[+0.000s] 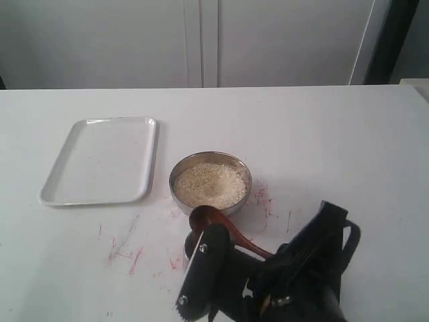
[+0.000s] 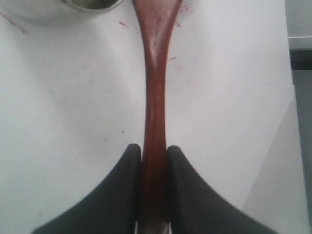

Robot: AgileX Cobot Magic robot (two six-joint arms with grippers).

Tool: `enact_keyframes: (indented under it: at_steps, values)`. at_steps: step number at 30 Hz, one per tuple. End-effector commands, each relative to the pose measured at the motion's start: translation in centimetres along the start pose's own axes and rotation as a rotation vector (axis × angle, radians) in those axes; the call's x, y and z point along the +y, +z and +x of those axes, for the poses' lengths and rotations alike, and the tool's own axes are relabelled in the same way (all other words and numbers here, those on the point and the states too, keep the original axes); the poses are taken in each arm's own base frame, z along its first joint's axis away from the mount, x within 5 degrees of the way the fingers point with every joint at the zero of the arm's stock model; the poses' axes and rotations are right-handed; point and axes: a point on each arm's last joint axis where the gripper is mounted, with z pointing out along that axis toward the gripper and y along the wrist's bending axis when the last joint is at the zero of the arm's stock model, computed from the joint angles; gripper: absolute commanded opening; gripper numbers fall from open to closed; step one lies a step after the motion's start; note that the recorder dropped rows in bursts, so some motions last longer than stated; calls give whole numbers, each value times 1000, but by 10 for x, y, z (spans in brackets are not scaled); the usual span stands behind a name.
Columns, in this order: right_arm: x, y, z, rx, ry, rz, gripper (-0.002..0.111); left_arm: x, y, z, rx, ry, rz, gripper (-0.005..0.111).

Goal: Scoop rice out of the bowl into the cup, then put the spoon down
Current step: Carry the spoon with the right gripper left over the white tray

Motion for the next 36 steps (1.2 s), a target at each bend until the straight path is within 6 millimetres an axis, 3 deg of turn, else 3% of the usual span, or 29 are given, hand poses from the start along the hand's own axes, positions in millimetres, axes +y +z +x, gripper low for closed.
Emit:
enact_keyframes:
  at_steps: [1, 4, 9, 17, 24, 36]
  values:
    - [-23, -24, -7, 21, 153, -159, 0, 0, 0, -3, -10, -11, 5, 14]
    - [-36, -33, -13, 70, 300, -277, 0, 0, 0, -3, -10, -11, 5, 14]
    - [-38, -37, -16, 139, 377, -396, 0, 0, 0, -3, -10, -11, 5, 14]
    - [-47, -42, -39, 38, 523, -567, 0, 0, 0, -3, -10, -11, 5, 14]
    - [-60, -42, -51, -24, 605, -651, 0, 0, 0, -3, -10, -11, 5, 14]
    - [-61, -45, -63, -143, 642, -697, 0, 0, 0, -3, -10, -11, 5, 14]
